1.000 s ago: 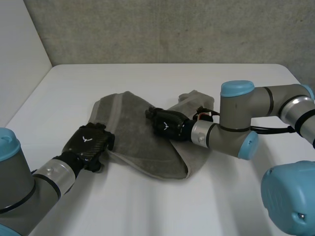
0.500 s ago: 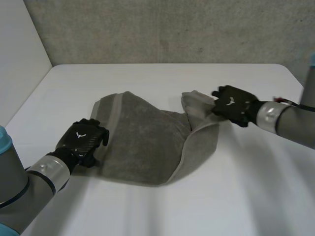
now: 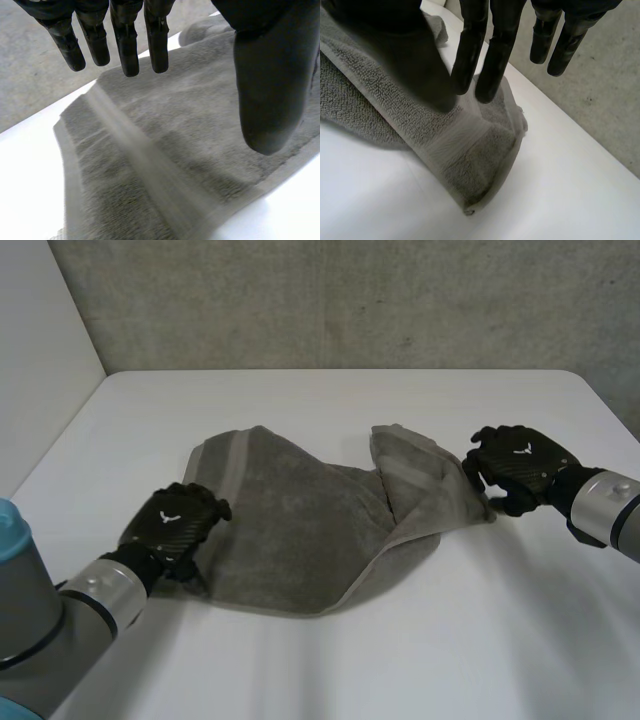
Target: Fold the towel.
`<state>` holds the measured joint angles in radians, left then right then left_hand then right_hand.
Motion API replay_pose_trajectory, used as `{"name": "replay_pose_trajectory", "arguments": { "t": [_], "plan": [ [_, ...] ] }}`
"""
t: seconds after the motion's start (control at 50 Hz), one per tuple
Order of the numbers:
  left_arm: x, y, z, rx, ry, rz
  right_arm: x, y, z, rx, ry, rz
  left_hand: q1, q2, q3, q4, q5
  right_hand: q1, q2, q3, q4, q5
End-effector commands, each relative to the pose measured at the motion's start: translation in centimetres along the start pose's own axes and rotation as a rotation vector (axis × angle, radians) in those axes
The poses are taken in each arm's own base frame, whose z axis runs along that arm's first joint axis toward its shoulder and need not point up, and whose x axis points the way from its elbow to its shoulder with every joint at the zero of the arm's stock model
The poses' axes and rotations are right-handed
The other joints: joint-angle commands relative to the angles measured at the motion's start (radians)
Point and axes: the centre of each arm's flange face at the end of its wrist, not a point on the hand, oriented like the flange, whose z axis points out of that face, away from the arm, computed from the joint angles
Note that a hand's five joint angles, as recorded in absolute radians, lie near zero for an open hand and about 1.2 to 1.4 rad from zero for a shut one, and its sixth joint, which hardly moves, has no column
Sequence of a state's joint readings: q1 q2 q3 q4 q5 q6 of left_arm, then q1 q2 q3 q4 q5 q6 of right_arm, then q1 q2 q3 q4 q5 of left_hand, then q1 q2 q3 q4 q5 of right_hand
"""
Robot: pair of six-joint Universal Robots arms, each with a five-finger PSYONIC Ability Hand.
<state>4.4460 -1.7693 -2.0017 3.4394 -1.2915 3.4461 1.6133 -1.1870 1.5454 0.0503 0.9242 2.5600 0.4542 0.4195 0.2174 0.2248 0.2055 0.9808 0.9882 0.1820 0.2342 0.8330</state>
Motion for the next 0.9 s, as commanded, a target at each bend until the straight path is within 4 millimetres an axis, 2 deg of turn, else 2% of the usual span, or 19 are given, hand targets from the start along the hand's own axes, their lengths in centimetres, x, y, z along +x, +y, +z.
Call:
{"name": "replay_pose_trajectory", "arguments": {
  "t": [0.02, 0.08, 0.12, 0.22, 0.36, 0.48, 0.56, 0.62, 0.66, 0.76, 0.78, 0.8, 0.84, 0.86, 0.9],
  "plan": [
    [-2.1, 0.0, -0.6, -0.048, -0.047, -0.034, -0.8, 0.9, -0.7, -0.033, -0.007, 0.041, -0.085, -0.05, -0.043, -0.05, -0.011, -0.806, -0.814, -0.007, -0.06, -0.833],
    [-2.0, 0.2, -1.1, -0.087, 0.001, -0.065, -1.6, 1.0, -1.5, -0.04, -0.014, 0.097, -0.085, -0.05, -0.043, -0.05, -0.011, -0.806, -0.814, -0.007, -0.06, -0.833],
    [-1.7, 0.7, -1.5, -0.122, 0.035, -0.091, -2.4, 1.7, -2.0, -0.051, -0.018, 0.211, -0.076, -0.042, -0.043, -0.05, -0.002, -0.806, -0.814, -0.007, -0.06, -0.833],
    [-1.8, 1.1, -1.9, -0.137, 0.03, -0.105, -3.3, 2.7, -1.9, -0.011, -0.002, 0.315, -0.065, -0.03, -0.043, -0.05, 0.01, -0.806, -0.814, -0.007, -0.06, -0.833],
    [-3.0, 1.4, -1.4, -0.123, -0.007, -0.109, -3.4, 3.1, -1.2, 0.051, 0.017, 0.344, -0.059, -0.024, -0.043, -0.05, 0.015, -0.806, -0.814, -0.007, -0.06, -0.833],
    [-3.7, 1.6, -1.2, -0.121, -0.028, -0.117, -5.8, 2.5, 0.4, 0.076, -0.049, 0.31, -0.05, -0.015, -0.043, -0.05, 0.024, -0.788, -0.795, -0.007, -0.06, -0.814],
    [-3.7, 1.7, -1.0, -0.12, -0.024, -0.114, -6.6, 3.4, 2.9, 0.066, -0.037, 0.279, -0.047, -0.012, -0.043, -0.05, 0.027, -0.527, -0.534, -0.007, -0.06, -0.553],
    [-3.4, 1.8, -0.9, -0.123, -0.016, -0.114, -6.9, 3.9, 3.7, 0.051, -0.047, 0.282, -0.047, -0.012, -0.043, -0.05, 0.027, -0.476, -0.483, -0.007, -0.06, -0.503],
    [-3.3, 1.8, -0.9, -0.123, -0.01, -0.112, -7.2, 4.6, 5.0, 0.037, -0.059, 0.284, -0.047, -0.012, -0.043, -0.05, 0.027, -0.426, -0.434, -0.007, -0.06, -0.453],
    [-3.0, 1.7, -0.9, -0.12, -0.001, -0.107, -7.0, 4.9, 5.8, 0.04, -0.061, 0.282, -0.047, -0.012, -0.043, -0.05, 0.027, -0.294, -0.301, -0.007, -0.06, -0.321],
    [-3.0, 1.7, -0.9, -0.12, -0.001, -0.107, -6.6, 4.5, 6.0, 0.056, -0.054, 0.277, -0.047, -0.012, -0.043, -0.05, 0.027, -0.154, -0.162, -0.007, -0.06, -0.181],
    [-2.8, 1.7, -0.9, -0.116, 0.004, -0.104, -6.6, 4.5, 6.0, 0.056, -0.054, 0.277, -0.047, -0.012, -0.043, -0.05, 0.027, -0.153, -0.16, -0.007, -0.06, -0.18],
    [-2.8, 1.7, -0.9, -0.116, 0.004, -0.104, -5.6, 3.4, 6.5, 0.089, -0.018, 0.268, -0.047, -0.012, -0.043, -0.05, 0.027, 0.037, 0.029, -0.007, -0.06, 0.01],
    [-2.9, 1.7, -0.8, -0.116, 0.004, -0.104, -5.5, 3.4, 6.6, 0.09, -0.018, 0.268, -0.047, -0.012, -0.043, -0.05, 0.027, 0.038, 0.03, -0.007, -0.06, 0.011],
    [-2.8, 1.8, -0.8, -0.12, 0.006, -0.106, -4.3, 2.9, 6.9, 0.103, 0.041, 0.272, -0.047, -0.012, -0.043, -0.05, 0.027, 0.158, 0.15, -0.007, -0.06, 0.131]
  ]
}}
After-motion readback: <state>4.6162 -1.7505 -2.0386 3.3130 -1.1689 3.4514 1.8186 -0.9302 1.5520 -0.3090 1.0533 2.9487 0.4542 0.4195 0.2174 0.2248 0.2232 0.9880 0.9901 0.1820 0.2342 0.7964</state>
